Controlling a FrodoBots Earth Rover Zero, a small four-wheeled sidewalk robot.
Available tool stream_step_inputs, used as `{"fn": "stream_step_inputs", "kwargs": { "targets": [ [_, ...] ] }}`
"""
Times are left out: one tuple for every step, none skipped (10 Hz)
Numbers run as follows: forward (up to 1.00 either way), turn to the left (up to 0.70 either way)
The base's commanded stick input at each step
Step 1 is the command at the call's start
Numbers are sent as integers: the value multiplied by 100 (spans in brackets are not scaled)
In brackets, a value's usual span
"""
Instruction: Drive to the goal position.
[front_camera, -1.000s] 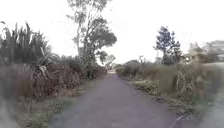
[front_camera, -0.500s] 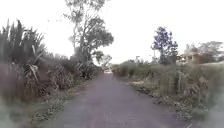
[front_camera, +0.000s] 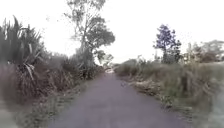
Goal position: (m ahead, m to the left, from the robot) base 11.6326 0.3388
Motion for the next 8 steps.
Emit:
{"fn": "stream_step_inputs", "kwargs": {
  "targets": [
    [50,1],
    [50,1],
    [50,1],
    [50,1],
    [50,1],
    [50,1],
    [50,1],
    [50,1]
  ]
}}
